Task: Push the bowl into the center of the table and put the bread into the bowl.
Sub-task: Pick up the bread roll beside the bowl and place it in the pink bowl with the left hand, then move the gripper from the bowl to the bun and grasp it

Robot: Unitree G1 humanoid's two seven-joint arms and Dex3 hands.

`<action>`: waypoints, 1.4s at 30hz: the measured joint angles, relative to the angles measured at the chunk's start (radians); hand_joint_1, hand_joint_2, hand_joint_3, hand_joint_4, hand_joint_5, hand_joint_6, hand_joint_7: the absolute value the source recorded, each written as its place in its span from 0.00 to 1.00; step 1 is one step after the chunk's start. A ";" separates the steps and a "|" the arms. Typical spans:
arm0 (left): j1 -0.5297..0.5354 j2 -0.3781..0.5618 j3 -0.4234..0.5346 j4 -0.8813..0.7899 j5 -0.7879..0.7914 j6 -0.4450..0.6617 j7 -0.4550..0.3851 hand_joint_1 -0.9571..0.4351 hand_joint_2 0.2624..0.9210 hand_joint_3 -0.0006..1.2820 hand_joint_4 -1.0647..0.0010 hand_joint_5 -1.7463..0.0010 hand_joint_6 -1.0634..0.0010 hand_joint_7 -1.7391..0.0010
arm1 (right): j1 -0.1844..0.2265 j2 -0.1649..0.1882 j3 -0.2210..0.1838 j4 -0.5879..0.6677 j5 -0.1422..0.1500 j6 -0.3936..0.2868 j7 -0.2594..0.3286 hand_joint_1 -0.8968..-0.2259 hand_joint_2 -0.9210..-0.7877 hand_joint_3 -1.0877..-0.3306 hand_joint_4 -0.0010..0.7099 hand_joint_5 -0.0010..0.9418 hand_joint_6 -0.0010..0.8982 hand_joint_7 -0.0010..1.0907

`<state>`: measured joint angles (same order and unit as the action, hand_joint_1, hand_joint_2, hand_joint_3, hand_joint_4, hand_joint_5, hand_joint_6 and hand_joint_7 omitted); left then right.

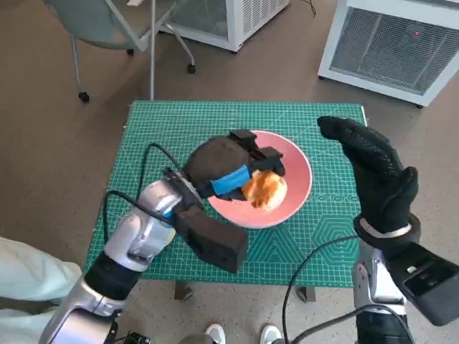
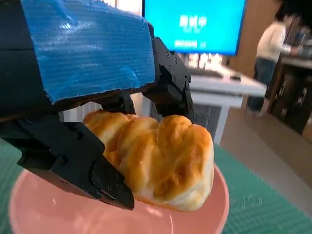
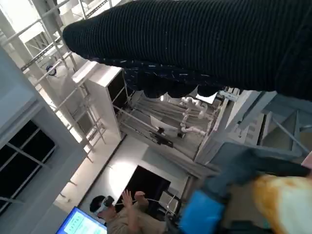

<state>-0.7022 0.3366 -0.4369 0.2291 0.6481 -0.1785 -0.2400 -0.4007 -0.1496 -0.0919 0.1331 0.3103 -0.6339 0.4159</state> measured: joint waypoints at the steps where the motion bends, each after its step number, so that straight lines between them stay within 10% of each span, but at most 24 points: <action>1: 0.000 -0.003 0.000 0.003 0.000 0.007 -0.012 0.71 0.97 0.09 0.44 0.52 0.58 0.52 | 0.001 0.000 0.000 -0.001 0.000 0.001 0.000 0.33 0.00 0.50 0.10 0.00 0.00 0.42; 5: 0.000 -0.007 -0.003 -0.001 0.003 0.057 -0.076 0.66 0.86 0.03 0.74 0.90 0.67 0.88 | 0.005 0.000 0.000 -0.004 0.000 0.008 0.000 0.33 0.00 0.50 0.10 0.00 0.00 0.42; 12: 0.001 0.015 -0.018 -0.016 0.045 0.089 -0.123 0.46 0.77 0.01 0.95 0.99 0.75 0.99 | 0.014 0.000 -0.001 -0.011 0.000 0.011 0.000 0.33 0.00 0.50 0.10 0.00 0.00 0.42; 42: 0.183 0.210 0.300 -0.534 -0.144 0.149 -0.263 0.41 0.77 0.00 0.99 1.00 0.80 1.00 | 0.018 0.006 0.002 -0.014 0.001 0.023 0.000 0.35 0.00 0.50 0.10 0.00 0.00 0.41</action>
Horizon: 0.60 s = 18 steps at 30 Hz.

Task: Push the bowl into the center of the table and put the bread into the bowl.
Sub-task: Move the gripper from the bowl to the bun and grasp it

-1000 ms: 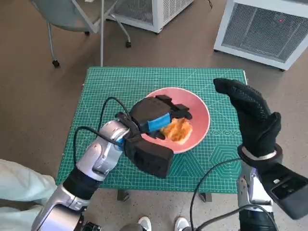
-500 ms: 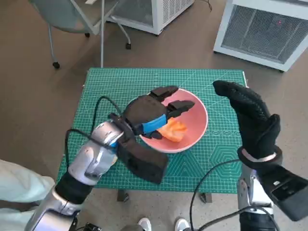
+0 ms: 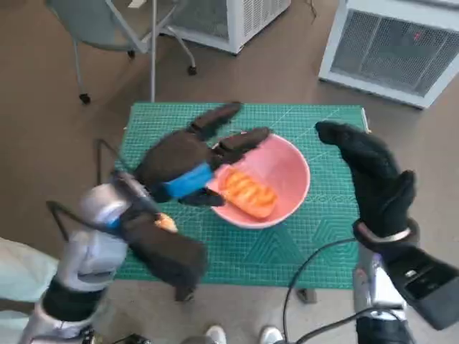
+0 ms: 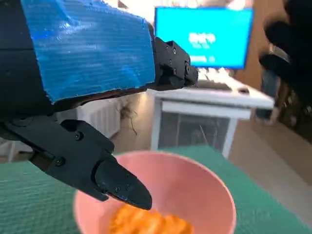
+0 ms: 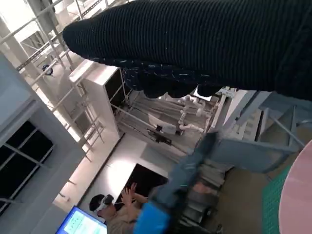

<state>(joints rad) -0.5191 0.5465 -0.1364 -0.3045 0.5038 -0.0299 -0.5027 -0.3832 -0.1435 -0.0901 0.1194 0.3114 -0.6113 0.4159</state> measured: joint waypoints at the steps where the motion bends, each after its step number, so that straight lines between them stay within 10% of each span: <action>1: 0.012 0.011 0.018 -0.015 -0.008 0.009 -0.009 0.41 0.76 0.00 0.99 1.00 0.80 1.00 | 0.000 0.000 0.000 0.000 0.000 0.001 0.000 0.35 0.00 0.50 0.10 0.00 0.00 0.41; 18: 0.143 0.295 0.204 -0.085 -0.238 0.216 -0.357 0.41 0.76 0.00 1.00 1.00 0.82 1.00 | -0.001 0.001 -0.006 0.002 0.003 0.001 0.002 0.36 0.00 0.51 0.10 0.00 0.00 0.41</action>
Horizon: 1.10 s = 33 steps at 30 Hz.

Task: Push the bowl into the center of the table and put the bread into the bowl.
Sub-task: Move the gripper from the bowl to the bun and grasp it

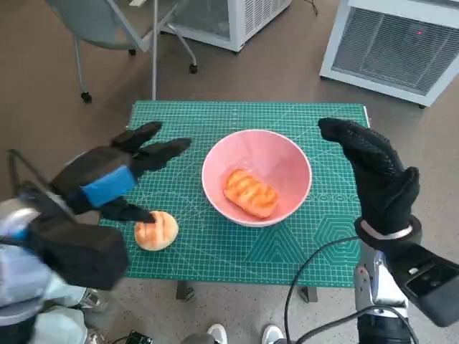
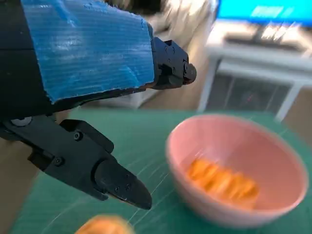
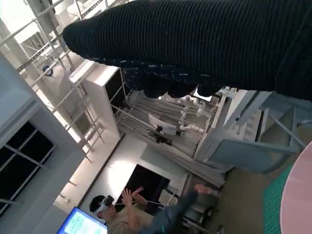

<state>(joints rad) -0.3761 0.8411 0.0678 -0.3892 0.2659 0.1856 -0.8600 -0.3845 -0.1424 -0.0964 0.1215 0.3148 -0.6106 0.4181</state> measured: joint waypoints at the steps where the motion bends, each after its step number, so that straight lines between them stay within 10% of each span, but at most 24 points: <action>1: 0.003 0.011 0.003 0.004 -0.010 0.003 -0.012 0.42 0.76 0.00 1.00 1.00 0.81 1.00 | 0.000 0.000 0.000 0.000 0.000 0.000 0.000 0.36 0.00 0.51 0.10 0.00 0.00 0.41; 33: 0.119 0.022 -0.163 0.170 0.039 -0.013 0.041 0.47 0.75 0.00 0.92 1.00 0.76 1.00 | -0.035 -0.002 -0.016 0.049 0.035 -0.012 0.036 0.38 0.00 0.51 0.10 0.00 0.00 0.42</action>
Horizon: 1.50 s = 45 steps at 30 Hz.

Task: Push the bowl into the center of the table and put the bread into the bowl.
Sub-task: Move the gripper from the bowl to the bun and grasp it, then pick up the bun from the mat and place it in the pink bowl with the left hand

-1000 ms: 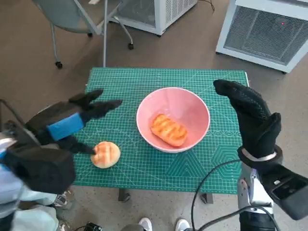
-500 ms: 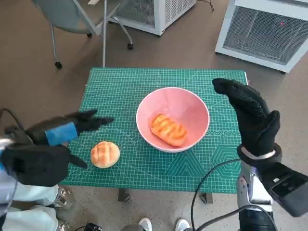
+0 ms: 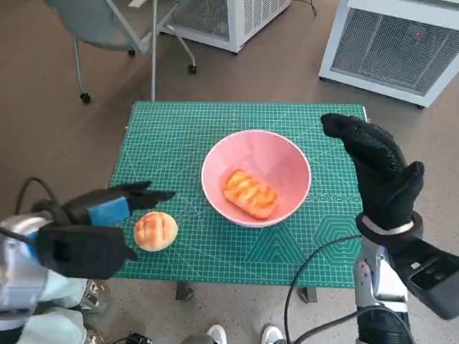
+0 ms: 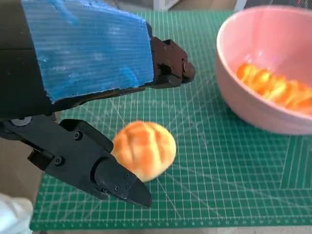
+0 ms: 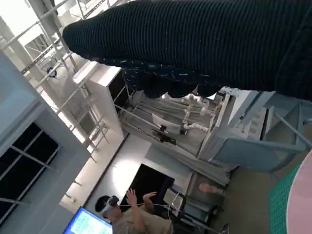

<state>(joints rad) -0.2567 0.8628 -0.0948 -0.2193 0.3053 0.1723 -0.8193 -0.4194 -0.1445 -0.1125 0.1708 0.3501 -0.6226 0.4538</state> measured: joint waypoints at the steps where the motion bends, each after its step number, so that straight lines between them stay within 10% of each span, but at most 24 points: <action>1: 0.000 -0.005 -0.010 0.010 0.008 0.000 0.007 0.47 0.75 0.00 0.92 1.00 0.76 1.00 | 0.000 0.000 0.000 0.000 0.000 0.000 0.000 0.38 0.00 0.51 0.10 0.00 0.00 0.42; 23: -0.050 -0.092 -0.153 0.185 0.206 -0.006 0.145 0.61 0.77 0.00 0.72 0.98 0.58 0.97 | 0.001 -0.005 -0.002 -0.016 0.002 0.014 0.002 0.35 0.00 0.51 0.10 0.00 0.00 0.42; 27: -0.073 -0.110 -0.178 0.233 0.266 -0.003 0.203 0.71 0.87 0.02 0.34 0.93 0.48 0.66 | 0.005 -0.006 -0.002 -0.024 0.004 0.017 0.003 0.35 0.00 0.52 0.10 0.00 0.00 0.41; 31: -0.077 -0.127 -0.190 0.281 0.301 -0.004 0.249 0.69 0.96 0.06 0.32 0.49 0.46 0.36 | 0.009 -0.006 -0.002 -0.039 0.006 0.024 0.003 0.35 0.00 0.53 0.09 0.00 0.00 0.41; 45: -0.090 -0.128 -0.173 0.358 0.283 -0.119 0.323 0.69 0.96 0.08 0.30 0.38 0.41 0.31 | 0.016 -0.008 -0.003 -0.052 0.010 0.039 0.008 0.34 0.00 0.53 0.08 0.00 0.00 0.40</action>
<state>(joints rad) -0.3462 0.7347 -0.2677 0.1384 0.5879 0.0528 -0.4963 -0.4037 -0.1522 -0.1157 0.1184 0.3598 -0.5837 0.4613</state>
